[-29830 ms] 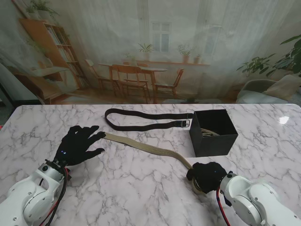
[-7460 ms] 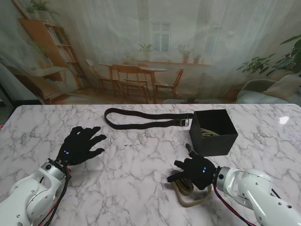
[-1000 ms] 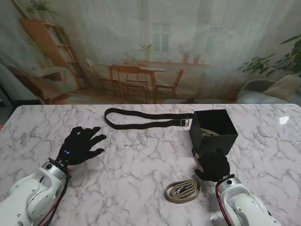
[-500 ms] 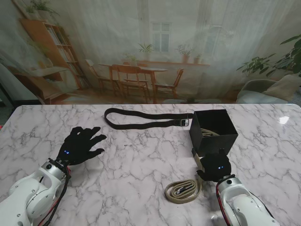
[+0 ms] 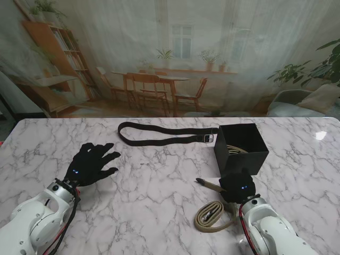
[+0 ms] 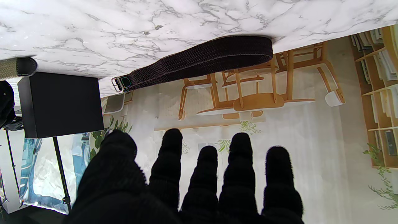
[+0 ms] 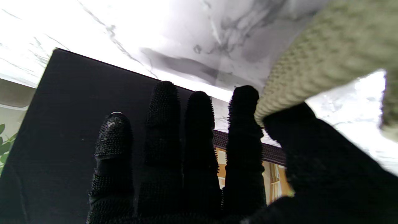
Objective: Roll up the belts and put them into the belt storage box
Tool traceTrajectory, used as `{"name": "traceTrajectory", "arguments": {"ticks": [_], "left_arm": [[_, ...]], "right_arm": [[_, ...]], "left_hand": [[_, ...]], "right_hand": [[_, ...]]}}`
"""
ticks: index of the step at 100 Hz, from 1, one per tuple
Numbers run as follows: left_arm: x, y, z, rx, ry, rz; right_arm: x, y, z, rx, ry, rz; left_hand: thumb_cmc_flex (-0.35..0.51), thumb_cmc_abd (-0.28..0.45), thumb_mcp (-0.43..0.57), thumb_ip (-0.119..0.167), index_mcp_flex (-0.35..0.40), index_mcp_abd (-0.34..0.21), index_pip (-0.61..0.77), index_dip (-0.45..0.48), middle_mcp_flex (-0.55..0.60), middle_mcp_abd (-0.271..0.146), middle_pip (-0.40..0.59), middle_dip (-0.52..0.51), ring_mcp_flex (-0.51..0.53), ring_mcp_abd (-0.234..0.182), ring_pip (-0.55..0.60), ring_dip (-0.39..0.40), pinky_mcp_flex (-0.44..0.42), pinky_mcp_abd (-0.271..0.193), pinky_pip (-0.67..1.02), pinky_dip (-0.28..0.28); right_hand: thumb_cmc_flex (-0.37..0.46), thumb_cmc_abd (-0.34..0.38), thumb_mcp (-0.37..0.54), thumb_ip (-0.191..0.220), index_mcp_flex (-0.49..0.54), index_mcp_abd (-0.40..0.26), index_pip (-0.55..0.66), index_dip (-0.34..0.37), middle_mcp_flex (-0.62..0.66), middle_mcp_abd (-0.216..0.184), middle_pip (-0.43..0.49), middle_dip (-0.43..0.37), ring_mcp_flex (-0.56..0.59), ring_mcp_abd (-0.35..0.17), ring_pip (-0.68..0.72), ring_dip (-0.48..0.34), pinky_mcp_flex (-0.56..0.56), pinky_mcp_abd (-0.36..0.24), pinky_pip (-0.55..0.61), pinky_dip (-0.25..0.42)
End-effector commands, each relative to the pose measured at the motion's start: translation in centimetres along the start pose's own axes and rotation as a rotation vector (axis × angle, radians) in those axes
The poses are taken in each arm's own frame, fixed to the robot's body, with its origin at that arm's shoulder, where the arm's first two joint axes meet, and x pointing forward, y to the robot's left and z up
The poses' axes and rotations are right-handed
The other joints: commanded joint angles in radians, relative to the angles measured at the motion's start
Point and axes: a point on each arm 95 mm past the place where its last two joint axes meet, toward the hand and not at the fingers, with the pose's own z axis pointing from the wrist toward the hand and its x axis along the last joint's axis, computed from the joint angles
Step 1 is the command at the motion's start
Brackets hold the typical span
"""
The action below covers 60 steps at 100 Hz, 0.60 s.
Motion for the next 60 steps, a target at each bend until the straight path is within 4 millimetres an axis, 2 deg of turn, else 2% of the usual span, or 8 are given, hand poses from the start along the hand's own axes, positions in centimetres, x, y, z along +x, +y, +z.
{"name": "traceTrajectory", "arguments": {"ticks": [1, 13, 22, 32, 46, 50, 55, 60], "left_arm": [[0.1, 0.22, 0.0, -0.014, 0.003, -0.002], [0.12, 0.23, 0.01, -0.015, 0.003, -0.002], [0.14, 0.25, 0.04, -0.017, 0.004, -0.002], [0.16, 0.27, 0.07, -0.018, 0.006, -0.003], [0.18, 0.3, 0.1, -0.022, 0.008, -0.002], [0.18, 0.3, 0.1, -0.022, 0.008, -0.002], [0.19, 0.31, 0.1, -0.022, 0.008, -0.003], [0.19, 0.31, 0.09, -0.023, 0.007, -0.003]], "right_arm": [[0.11, 0.06, -0.04, 0.0, 0.025, -0.002], [0.05, 0.05, -0.2, -0.002, 0.088, -0.011], [-0.08, 0.11, -0.27, -0.009, 0.158, -0.005], [0.02, 0.28, -0.21, -0.018, 0.209, 0.013], [0.38, 0.71, -0.05, -0.014, 0.284, 0.044], [0.45, 0.82, -0.04, -0.007, 0.309, 0.047], [0.47, 0.95, -0.04, 0.004, 0.331, 0.049], [0.45, 1.04, -0.06, 0.011, 0.351, 0.051]], "left_hand": [[-0.009, 0.043, -0.023, -0.019, -0.018, 0.016, -0.005, -0.002, -0.036, 0.006, -0.001, -0.008, -0.012, -0.004, 0.008, 0.004, -0.018, 0.01, -0.002, 0.012], [-0.009, 0.043, -0.023, -0.019, -0.018, 0.017, -0.005, -0.002, -0.035, 0.007, -0.001, -0.008, -0.012, -0.005, 0.008, 0.004, -0.017, 0.009, -0.002, 0.012], [-0.009, 0.044, -0.023, -0.019, -0.018, 0.017, -0.005, -0.002, -0.036, 0.006, -0.001, -0.008, -0.012, -0.006, 0.008, 0.004, -0.016, 0.01, -0.001, 0.012], [-0.008, 0.044, -0.022, -0.018, -0.018, 0.016, -0.005, -0.002, -0.035, 0.007, -0.001, -0.008, -0.012, -0.005, 0.008, 0.004, -0.017, 0.011, -0.001, 0.012], [-0.008, 0.044, -0.022, -0.018, -0.017, 0.016, -0.004, -0.001, -0.034, 0.007, -0.001, -0.009, -0.011, -0.005, 0.008, 0.004, -0.017, 0.009, -0.001, 0.012], [-0.01, 0.044, -0.023, -0.019, -0.016, 0.016, -0.004, -0.001, -0.034, 0.007, -0.001, -0.009, -0.012, -0.004, 0.008, 0.004, -0.016, 0.01, -0.001, 0.012], [-0.009, 0.044, -0.023, -0.018, -0.016, 0.016, -0.004, -0.001, -0.032, 0.007, -0.001, -0.008, -0.011, -0.004, 0.008, 0.004, -0.017, 0.011, -0.002, 0.012], [-0.009, 0.045, -0.023, -0.018, -0.016, 0.016, -0.004, -0.001, -0.033, 0.006, -0.001, -0.009, -0.011, -0.003, 0.008, 0.005, -0.017, 0.011, -0.002, 0.012]], "right_hand": [[0.031, 0.043, -0.002, -0.011, -0.055, -0.108, -0.022, -0.045, -0.017, -0.005, -0.001, 0.004, -0.007, -0.002, 0.012, 0.01, -0.023, 0.024, -0.01, 0.009], [0.04, 0.08, -0.043, 0.0, -0.111, -0.186, -0.048, -0.086, -0.08, 0.002, -0.039, -0.014, -0.063, -0.007, -0.028, -0.007, -0.06, 0.032, -0.035, 0.003], [0.086, 0.093, -0.019, -0.002, -0.112, -0.267, -0.038, -0.085, -0.116, -0.009, -0.057, -0.026, -0.097, -0.025, -0.052, -0.02, -0.08, 0.032, -0.053, -0.003], [0.115, 0.099, 0.003, -0.015, -0.116, -0.307, -0.026, -0.08, -0.142, -0.015, -0.067, -0.036, -0.121, -0.033, -0.068, -0.03, -0.09, 0.023, -0.063, -0.006], [0.141, 0.142, 0.044, -0.02, -0.148, -0.313, -0.08, -0.078, -0.195, -0.017, -0.078, -0.051, -0.164, -0.038, -0.09, -0.046, -0.103, 0.006, -0.072, -0.008], [0.139, 0.154, 0.056, -0.013, -0.173, -0.306, -0.144, -0.06, -0.22, -0.013, -0.079, -0.067, -0.179, -0.039, -0.093, -0.057, -0.104, 0.0, -0.074, -0.006], [0.124, 0.165, 0.058, -0.007, -0.218, -0.298, -0.186, -0.076, -0.243, -0.011, -0.085, -0.072, -0.203, -0.036, -0.103, -0.064, -0.112, -0.007, -0.079, -0.007], [0.069, 0.171, 0.03, -0.009, -0.284, -0.262, -0.218, -0.091, -0.276, 0.001, -0.091, -0.077, -0.23, -0.028, -0.119, -0.073, -0.121, -0.01, -0.086, -0.008]]}}
